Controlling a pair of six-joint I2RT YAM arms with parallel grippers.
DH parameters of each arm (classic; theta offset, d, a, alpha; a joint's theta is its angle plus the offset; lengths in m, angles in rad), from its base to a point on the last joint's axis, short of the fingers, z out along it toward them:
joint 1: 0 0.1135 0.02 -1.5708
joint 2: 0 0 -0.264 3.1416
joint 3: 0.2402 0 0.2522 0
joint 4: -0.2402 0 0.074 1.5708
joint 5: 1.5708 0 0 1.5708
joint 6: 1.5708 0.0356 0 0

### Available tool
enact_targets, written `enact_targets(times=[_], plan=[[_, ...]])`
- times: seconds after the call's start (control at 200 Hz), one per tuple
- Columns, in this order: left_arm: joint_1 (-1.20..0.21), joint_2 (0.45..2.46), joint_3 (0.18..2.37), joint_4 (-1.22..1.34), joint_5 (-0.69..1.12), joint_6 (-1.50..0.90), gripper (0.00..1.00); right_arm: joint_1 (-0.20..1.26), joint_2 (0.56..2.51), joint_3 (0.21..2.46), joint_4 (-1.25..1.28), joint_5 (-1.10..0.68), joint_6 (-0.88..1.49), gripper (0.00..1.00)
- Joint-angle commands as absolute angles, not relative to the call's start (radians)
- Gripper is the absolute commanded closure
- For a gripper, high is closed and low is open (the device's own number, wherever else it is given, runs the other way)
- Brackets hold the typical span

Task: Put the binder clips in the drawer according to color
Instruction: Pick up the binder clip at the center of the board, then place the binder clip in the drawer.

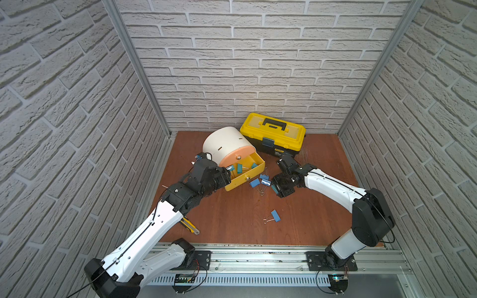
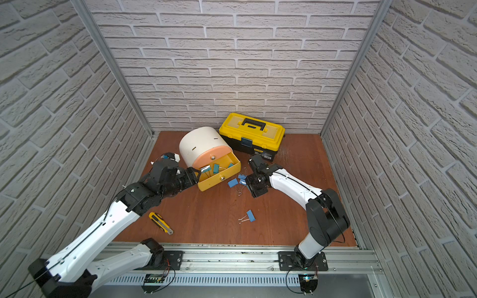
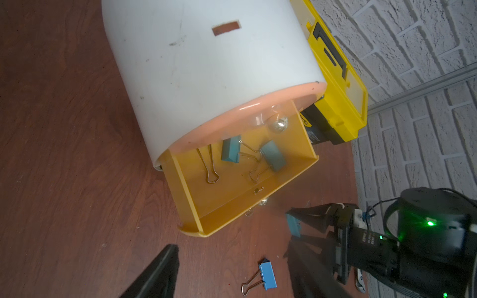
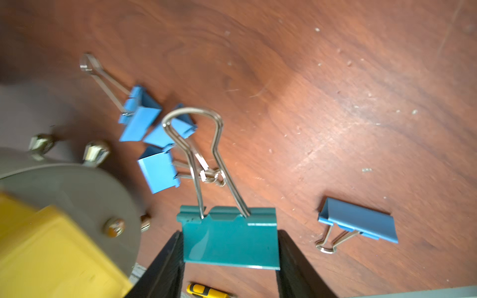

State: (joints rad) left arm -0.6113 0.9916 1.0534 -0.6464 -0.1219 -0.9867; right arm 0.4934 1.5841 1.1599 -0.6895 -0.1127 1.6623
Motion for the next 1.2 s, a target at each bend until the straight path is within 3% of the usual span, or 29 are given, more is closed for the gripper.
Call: enact_targets(times=[0.0,0.545,0.885,1.195], plan=[[-0.615,1.012,1.107,-0.61,-0.107,-0.946,0.29,0.489,1.531,1.2,-0.734,-0.056,1.616,0.5],[-0.515,1.138,1.253,-0.65,0.067,-0.89,0.29,0.492,1.544,1.481,-0.845,0.034,1.376,0.51],[-0.405,1.211,1.312,-0.672,0.21,-0.885,0.29,0.531,1.632,1.698,-0.888,0.034,1.272,0.52],[-0.378,1.213,1.316,-0.671,0.219,-0.885,0.29,0.588,1.752,1.851,-0.888,-0.023,1.251,0.52]])
